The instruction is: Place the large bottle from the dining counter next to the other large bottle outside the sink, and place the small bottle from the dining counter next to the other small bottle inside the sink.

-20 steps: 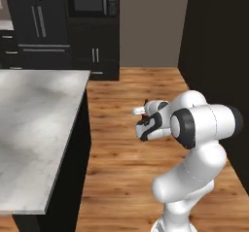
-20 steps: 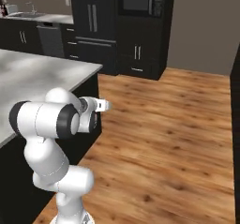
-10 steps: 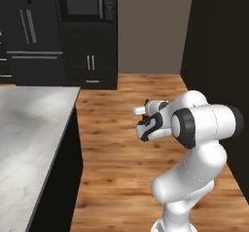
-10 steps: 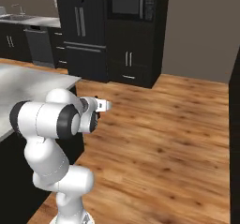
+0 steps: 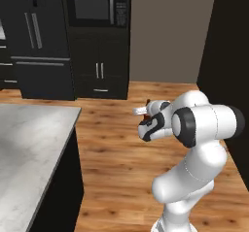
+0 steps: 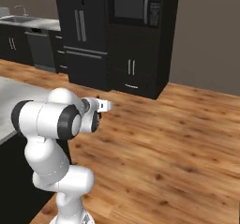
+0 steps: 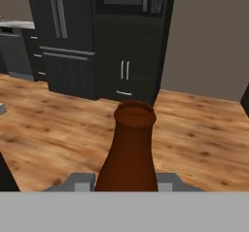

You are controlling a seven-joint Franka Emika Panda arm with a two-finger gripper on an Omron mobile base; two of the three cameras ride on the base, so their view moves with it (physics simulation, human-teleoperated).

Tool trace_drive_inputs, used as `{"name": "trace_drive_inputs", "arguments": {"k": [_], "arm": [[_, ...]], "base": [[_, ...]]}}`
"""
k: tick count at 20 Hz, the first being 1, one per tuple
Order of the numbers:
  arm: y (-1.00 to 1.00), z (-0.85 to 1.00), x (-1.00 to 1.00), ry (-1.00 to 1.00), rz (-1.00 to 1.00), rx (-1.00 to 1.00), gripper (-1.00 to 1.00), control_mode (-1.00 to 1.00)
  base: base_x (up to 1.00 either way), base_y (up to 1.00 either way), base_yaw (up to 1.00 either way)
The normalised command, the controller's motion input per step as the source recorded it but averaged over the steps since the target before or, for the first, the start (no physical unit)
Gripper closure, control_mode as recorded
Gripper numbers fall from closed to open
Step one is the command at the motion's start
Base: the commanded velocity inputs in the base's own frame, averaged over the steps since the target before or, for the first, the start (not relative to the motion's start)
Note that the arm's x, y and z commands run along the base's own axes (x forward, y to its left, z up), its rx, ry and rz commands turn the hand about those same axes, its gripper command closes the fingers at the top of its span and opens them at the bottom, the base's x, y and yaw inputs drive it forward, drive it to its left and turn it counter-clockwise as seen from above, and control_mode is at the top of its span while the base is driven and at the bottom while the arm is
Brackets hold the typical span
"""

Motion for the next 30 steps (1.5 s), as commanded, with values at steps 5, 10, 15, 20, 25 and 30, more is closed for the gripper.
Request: {"name": "trace_drive_inputs", "arguments": {"k": [5, 10, 15, 20, 25, 30], "arm": [[0.0, 0.0, 0.0, 0.0, 0.0, 0.0, 1.0, 1.0], [0.0, 0.0, 0.0, 0.0, 0.0, 0.0, 1.0, 1.0], [0.0, 0.0, 0.0, 0.0, 0.0, 0.0, 1.0, 1.0], [0.0, 0.0, 0.0, 0.0, 0.0, 0.0, 1.0, 1.0], [0.0, 0.0, 0.0, 0.0, 0.0, 0.0, 1.0, 1.0], [0.0, 0.0, 0.0, 0.0, 0.0, 0.0, 1.0, 1.0]], "base": [[0.94, -0.3, 0.24], [1.0, -0.26, 0.26], [0.99, -0.1, 0.28], [1.0, 0.0, 0.31], [1.0, 0.0, 0.32], [1.0, 0.03, 0.31]]}}
